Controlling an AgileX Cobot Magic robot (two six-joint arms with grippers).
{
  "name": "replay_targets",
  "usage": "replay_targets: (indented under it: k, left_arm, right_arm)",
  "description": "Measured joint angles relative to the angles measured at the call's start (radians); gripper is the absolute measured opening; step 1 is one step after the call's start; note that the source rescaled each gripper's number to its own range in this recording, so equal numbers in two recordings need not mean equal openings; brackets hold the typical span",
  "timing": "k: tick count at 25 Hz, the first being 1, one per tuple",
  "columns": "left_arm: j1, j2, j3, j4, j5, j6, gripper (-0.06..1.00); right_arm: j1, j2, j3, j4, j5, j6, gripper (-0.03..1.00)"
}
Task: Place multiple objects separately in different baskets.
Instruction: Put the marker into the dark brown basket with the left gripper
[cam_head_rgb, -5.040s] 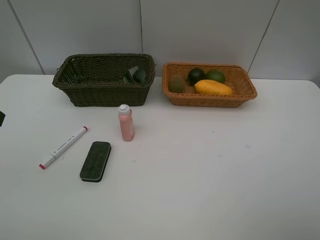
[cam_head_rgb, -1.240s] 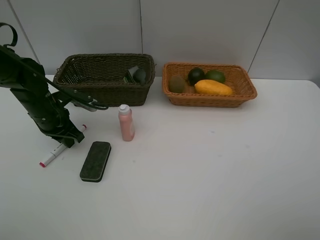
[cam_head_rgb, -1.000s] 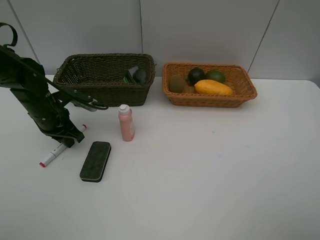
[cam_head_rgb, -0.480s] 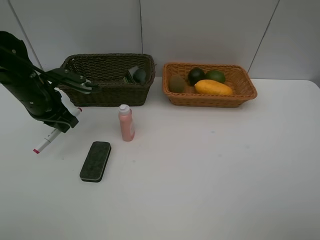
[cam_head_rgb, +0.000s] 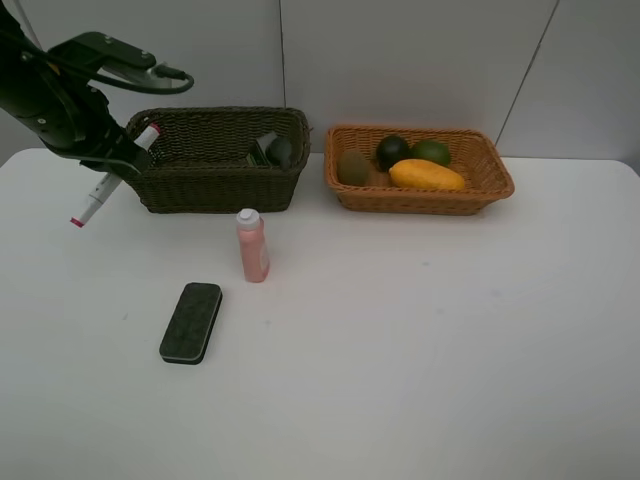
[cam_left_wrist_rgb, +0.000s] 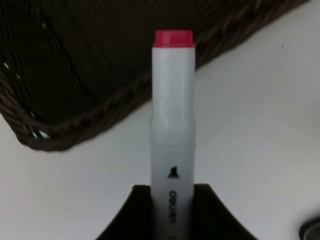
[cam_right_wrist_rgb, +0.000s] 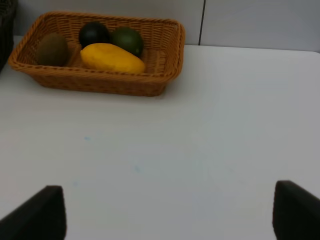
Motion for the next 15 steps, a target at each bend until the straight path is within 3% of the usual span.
replay_targets:
  k: [6,15]
  left_arm:
    - [0.0,0.002,-0.137,0.0,-0.124,0.004,0.03]
    - [0.0,0.09,-0.162,0.0,-0.399,0.021,0.03]
  right_arm:
    - [0.0,0.0,0.0,0.0,0.0,0.0,1.0]
    - [0.0,0.0,0.0,0.0,0.0,0.0,1.0]
